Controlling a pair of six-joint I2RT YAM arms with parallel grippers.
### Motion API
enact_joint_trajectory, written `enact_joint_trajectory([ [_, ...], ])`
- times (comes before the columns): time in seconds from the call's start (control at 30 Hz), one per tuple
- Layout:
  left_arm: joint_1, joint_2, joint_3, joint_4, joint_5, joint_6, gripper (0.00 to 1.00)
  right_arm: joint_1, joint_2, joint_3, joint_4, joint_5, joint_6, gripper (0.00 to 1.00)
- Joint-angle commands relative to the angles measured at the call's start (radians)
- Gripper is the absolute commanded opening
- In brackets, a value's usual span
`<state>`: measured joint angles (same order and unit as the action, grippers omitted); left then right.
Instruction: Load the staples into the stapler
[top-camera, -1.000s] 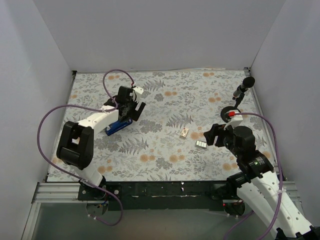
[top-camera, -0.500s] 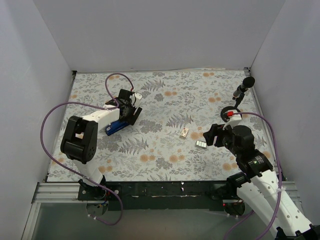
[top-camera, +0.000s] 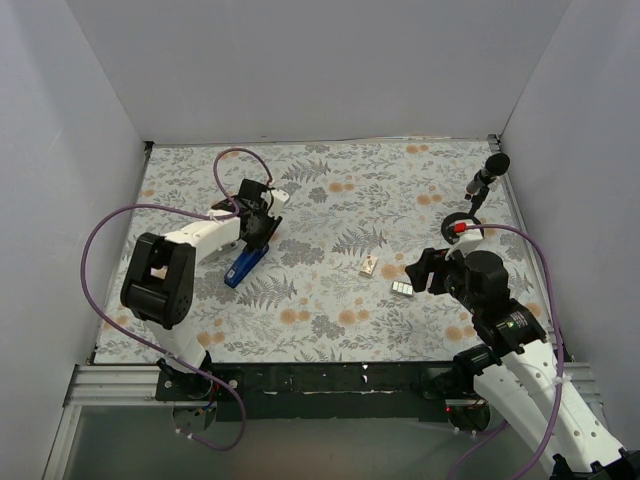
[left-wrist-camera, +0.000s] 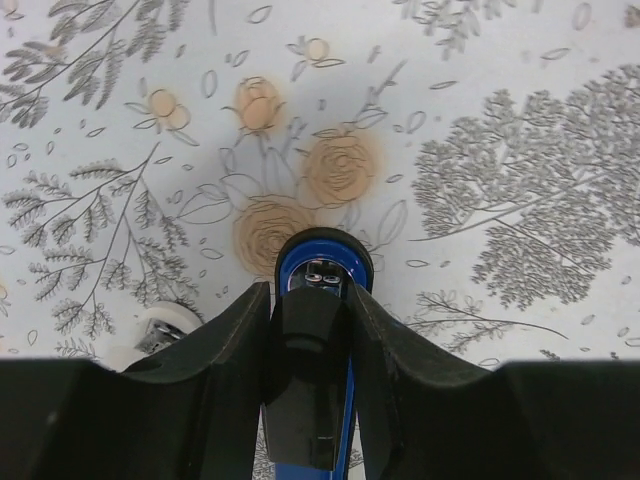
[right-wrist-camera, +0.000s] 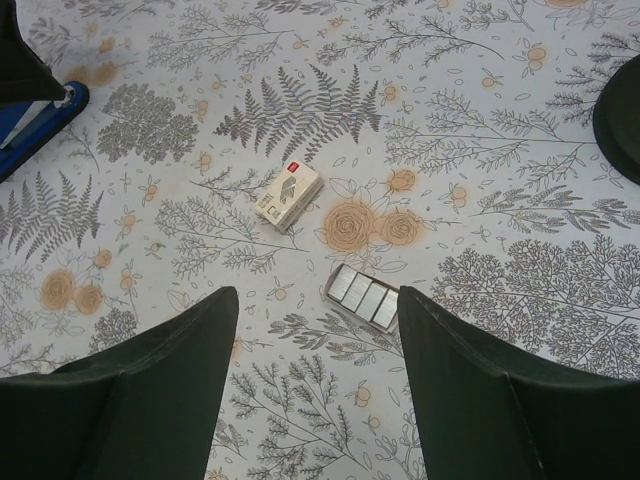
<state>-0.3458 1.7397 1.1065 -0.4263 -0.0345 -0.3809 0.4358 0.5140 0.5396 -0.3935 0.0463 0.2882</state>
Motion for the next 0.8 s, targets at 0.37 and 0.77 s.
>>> enact_joint_trajectory([
  [0.37,-0.455,-0.114,-0.002,-0.036,0.226,-0.136,0.21,-0.003,0.046,-0.082,0.159,-0.166,0.055,0.70],
  [0.77,-0.679,0.027,0.027,0.089,0.167,-0.185,0.40,-0.003,0.069,-0.170,0.234,-0.195,0.091,0.70],
])
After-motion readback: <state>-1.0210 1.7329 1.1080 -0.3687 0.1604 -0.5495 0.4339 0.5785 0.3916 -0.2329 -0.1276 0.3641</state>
